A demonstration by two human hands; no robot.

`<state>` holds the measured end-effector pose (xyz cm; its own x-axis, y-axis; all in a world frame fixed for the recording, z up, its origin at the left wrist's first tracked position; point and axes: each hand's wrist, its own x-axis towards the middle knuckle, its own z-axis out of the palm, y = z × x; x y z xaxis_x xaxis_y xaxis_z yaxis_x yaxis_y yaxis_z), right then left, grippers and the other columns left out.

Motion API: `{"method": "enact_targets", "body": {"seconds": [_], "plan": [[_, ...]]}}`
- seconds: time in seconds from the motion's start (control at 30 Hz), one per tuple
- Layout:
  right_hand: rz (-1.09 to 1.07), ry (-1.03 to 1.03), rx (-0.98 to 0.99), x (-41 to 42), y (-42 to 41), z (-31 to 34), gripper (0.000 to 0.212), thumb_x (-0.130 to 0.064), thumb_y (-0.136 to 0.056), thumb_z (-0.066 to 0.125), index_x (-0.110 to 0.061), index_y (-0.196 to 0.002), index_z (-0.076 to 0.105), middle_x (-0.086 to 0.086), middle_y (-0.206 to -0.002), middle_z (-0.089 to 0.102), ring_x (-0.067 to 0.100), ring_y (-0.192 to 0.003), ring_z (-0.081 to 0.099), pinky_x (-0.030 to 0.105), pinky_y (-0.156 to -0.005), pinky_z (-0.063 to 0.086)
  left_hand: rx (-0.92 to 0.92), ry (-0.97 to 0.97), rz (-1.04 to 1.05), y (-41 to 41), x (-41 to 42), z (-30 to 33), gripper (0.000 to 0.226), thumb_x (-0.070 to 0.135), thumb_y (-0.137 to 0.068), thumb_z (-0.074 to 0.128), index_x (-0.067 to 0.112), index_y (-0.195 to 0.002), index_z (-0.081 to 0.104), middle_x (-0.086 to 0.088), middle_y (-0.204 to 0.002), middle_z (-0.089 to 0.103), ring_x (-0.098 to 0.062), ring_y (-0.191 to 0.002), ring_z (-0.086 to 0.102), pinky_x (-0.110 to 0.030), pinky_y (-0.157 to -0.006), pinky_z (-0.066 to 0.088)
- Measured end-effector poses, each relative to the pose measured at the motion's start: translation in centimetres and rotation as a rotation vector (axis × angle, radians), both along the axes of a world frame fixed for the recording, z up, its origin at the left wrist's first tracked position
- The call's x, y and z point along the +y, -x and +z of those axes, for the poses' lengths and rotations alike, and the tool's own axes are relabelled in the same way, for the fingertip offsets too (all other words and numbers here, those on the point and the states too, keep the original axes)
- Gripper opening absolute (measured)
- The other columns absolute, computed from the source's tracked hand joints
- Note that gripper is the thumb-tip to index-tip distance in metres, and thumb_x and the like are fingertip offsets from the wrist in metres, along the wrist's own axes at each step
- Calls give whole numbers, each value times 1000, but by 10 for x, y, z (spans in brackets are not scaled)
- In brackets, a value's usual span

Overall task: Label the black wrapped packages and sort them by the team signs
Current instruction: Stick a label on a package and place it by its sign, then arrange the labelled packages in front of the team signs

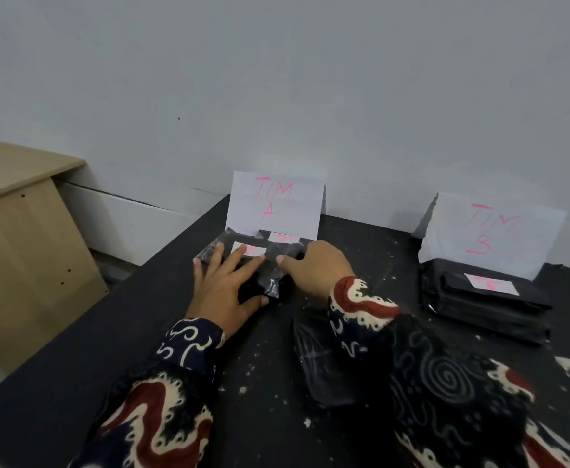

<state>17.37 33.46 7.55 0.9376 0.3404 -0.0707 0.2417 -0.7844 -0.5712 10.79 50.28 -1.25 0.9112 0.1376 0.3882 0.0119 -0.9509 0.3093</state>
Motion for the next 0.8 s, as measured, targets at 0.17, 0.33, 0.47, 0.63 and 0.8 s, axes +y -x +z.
{"method": "enact_targets", "body": {"seconds": [0.17, 0.33, 0.47, 0.63, 0.8], "plan": [[-11, -97, -125, -55, 27, 0, 50, -55, -87, 58, -25, -127, 58, -6, -117, 64, 15, -108, 59, 32, -91, 47, 30, -67, 8, -5, -7, 1, 62, 49, -88, 59, 40, -145, 35, 3, -158, 26, -30, -149, 3, -61, -114, -6], [-93, -130, -263, -107, 53, -12, 39, -51, -88, 59, -30, -120, 64, -6, -117, 62, 18, -114, 53, 34, -97, 44, 55, -98, 25, -8, -10, 1, 68, 50, -90, 55, 40, -149, 23, 0, -162, 13, -31, -148, -10, -61, -114, -9], [-186, -194, -318, -141, 70, -21, 31, -44, -87, 63, -28, -114, 67, -7, -113, 62, 17, -111, 52, 28, -92, 41, -116, 22, 25, 1, -18, 6, 81, 35, -82, 66, 26, -151, 25, -9, -160, 17, -34, -148, -3, -54, -115, -4], [-314, -265, -296, -169, 85, -39, 35, -43, -88, 62, -28, -119, 64, -7, -111, 62, 15, -107, 56, 32, -94, 46, -356, 370, 131, 34, -62, 23, 28, 18, -86, 65, 18, -114, 66, 3, -93, 64, -19, -83, 62, -34, -80, 51], [-330, -291, -94, -185, 95, -45, 58, -55, -87, 59, -23, -135, 53, -2, -119, 66, 15, -110, 61, 32, -99, 46, -49, 440, 229, 72, -108, 30, 39, 57, -90, 47, 26, -79, 68, 14, -68, 63, -12, -69, 61, -27, -64, 41]]}}
